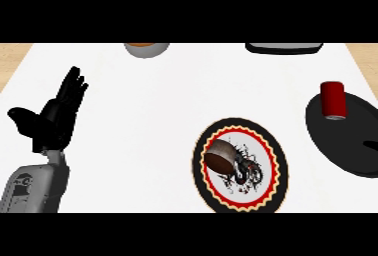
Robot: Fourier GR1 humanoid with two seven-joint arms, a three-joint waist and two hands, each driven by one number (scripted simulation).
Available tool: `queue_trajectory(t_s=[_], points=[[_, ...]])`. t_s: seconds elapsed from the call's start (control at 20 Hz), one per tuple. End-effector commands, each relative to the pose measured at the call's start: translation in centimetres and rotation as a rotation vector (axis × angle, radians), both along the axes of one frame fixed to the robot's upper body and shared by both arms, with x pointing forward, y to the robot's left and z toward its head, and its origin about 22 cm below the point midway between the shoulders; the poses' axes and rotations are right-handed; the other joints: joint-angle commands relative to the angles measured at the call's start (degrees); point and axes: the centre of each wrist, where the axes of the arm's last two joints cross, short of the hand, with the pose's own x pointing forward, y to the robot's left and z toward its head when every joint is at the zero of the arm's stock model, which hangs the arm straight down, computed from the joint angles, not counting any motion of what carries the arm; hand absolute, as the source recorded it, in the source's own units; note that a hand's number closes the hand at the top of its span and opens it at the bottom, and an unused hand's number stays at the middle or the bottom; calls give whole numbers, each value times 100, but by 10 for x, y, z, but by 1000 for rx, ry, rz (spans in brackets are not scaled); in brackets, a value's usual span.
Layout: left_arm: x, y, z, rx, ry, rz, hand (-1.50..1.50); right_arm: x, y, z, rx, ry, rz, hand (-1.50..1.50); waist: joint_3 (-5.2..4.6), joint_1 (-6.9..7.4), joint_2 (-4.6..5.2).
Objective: Pick the can from the plate and place it in the pan
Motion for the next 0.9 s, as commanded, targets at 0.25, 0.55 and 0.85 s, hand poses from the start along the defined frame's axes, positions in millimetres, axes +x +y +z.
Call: queue_trajectory(t_s=[0.25, 0.55, 0.85], points=[[-19, 17, -16, 1, 23, 33, 0, -96, -74, 24, 157, -75, 147, -150, -20, -154, -74], [-17, 14, -12, 5, 21, 56, 0, -139, -90, 29, 148, -73, 157, -150, -33, -284, -104], [-16, 3, -16, 7, 14, 60, 0, -161, -93, 34, 132, -35, 181, -150, -40, -318, -105]])
